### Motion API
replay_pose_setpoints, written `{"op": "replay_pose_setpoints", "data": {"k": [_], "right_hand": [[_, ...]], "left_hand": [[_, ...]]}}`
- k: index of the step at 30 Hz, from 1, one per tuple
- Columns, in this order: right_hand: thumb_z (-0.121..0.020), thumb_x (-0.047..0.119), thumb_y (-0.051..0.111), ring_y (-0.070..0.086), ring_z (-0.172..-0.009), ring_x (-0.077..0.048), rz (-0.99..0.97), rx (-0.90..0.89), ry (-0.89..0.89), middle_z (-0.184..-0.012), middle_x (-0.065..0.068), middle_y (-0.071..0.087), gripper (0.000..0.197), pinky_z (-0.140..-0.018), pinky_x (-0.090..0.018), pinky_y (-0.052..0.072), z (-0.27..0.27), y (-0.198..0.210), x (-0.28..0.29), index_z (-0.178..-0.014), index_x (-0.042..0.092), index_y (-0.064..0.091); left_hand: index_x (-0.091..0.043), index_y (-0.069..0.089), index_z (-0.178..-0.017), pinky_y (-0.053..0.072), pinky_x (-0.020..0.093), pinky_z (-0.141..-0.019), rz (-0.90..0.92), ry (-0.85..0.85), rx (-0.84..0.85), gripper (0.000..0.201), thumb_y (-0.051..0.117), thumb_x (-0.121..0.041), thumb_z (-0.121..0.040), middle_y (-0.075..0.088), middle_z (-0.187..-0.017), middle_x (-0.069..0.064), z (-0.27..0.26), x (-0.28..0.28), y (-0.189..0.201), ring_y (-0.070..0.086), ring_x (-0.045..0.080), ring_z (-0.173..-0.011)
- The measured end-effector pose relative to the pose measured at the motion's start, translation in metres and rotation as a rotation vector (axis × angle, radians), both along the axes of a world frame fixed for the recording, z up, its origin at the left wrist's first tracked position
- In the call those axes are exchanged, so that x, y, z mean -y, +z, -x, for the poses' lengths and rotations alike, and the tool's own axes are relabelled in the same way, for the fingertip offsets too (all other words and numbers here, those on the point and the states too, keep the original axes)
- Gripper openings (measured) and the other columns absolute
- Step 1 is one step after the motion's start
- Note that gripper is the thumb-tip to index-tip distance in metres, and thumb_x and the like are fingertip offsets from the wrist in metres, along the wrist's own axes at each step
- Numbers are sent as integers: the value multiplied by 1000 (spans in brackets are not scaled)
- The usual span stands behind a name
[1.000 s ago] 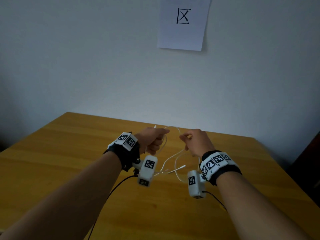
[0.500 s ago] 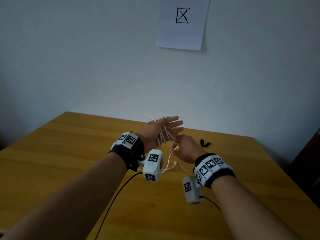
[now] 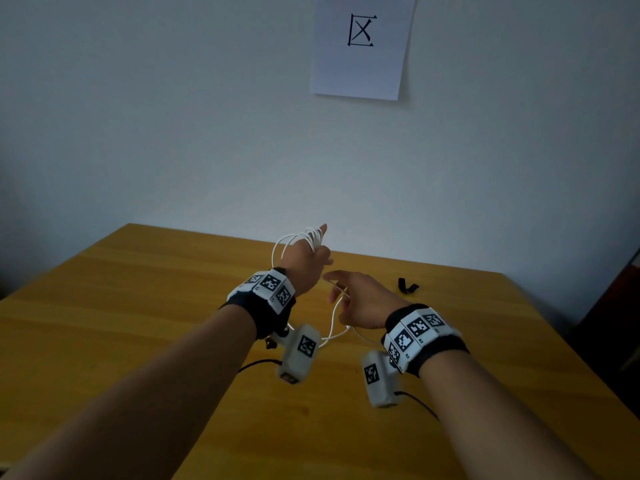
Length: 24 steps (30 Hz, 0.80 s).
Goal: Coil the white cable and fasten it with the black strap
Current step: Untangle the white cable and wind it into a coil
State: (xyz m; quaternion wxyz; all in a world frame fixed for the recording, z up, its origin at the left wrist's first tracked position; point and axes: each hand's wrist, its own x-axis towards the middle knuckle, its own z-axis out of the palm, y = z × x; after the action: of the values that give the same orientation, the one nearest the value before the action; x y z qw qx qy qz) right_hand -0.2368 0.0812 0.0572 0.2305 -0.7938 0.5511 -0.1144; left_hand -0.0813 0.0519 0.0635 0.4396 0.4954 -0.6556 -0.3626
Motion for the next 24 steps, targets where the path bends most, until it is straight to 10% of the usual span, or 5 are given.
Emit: {"op": "replay_pose_setpoints", "data": {"k": [7, 13, 16, 18, 24], "right_hand": [[-80, -1, 72, 64, -78, -12, -24, 24, -12, -106, 11, 66, 72, -70, -33, 61, 0, 1, -2, -142, 28, 51], [-78, -1, 73, 67, -89, -13, 59, 61, -17, -101, 11, 70, 65, -75, -34, 61, 3, 5, 1, -136, 26, 58], [-78, -1, 73, 68, -91, -14, 83, 88, -39, -99, 9, 69, 59, -74, -37, 62, 6, 6, 3, -130, 25, 64], [-79, -1, 72, 68, -91, -14, 105, 93, -60, -98, 9, 69, 54, -72, -37, 62, 8, 5, 4, -125, 26, 66], [-84, 6, 70, 67, -90, -14, 233, 75, -150, -100, 4, 69, 34, -79, -33, 61, 14, -2, 11, -114, 22, 71]], "left_hand": [[-27, 8, -157, 51, 37, -68, 122, 38, 560, 67, 37, -20, -97, 62, -94, 7, -11, 3, -7, 63, 25, -76], [-20, 28, -153, 52, 43, -93, 40, 55, 844, 54, 28, -36, -102, 70, -112, 11, -18, 7, -18, 64, 27, -108], [-6, 62, -111, 49, 37, -83, -2, 52, 979, 56, 24, -46, -103, 68, -106, 11, -20, 5, -18, 64, 27, -100], [-7, 58, -79, 44, 35, -74, -56, 26, 1003, 63, 22, -54, -102, 63, -83, 8, -22, 3, -18, 62, 26, -84], [-16, 60, -62, 44, 36, -80, -171, -75, 815, 74, 24, -73, -91, 62, -70, 2, -26, 6, -20, 61, 24, -75]]}}
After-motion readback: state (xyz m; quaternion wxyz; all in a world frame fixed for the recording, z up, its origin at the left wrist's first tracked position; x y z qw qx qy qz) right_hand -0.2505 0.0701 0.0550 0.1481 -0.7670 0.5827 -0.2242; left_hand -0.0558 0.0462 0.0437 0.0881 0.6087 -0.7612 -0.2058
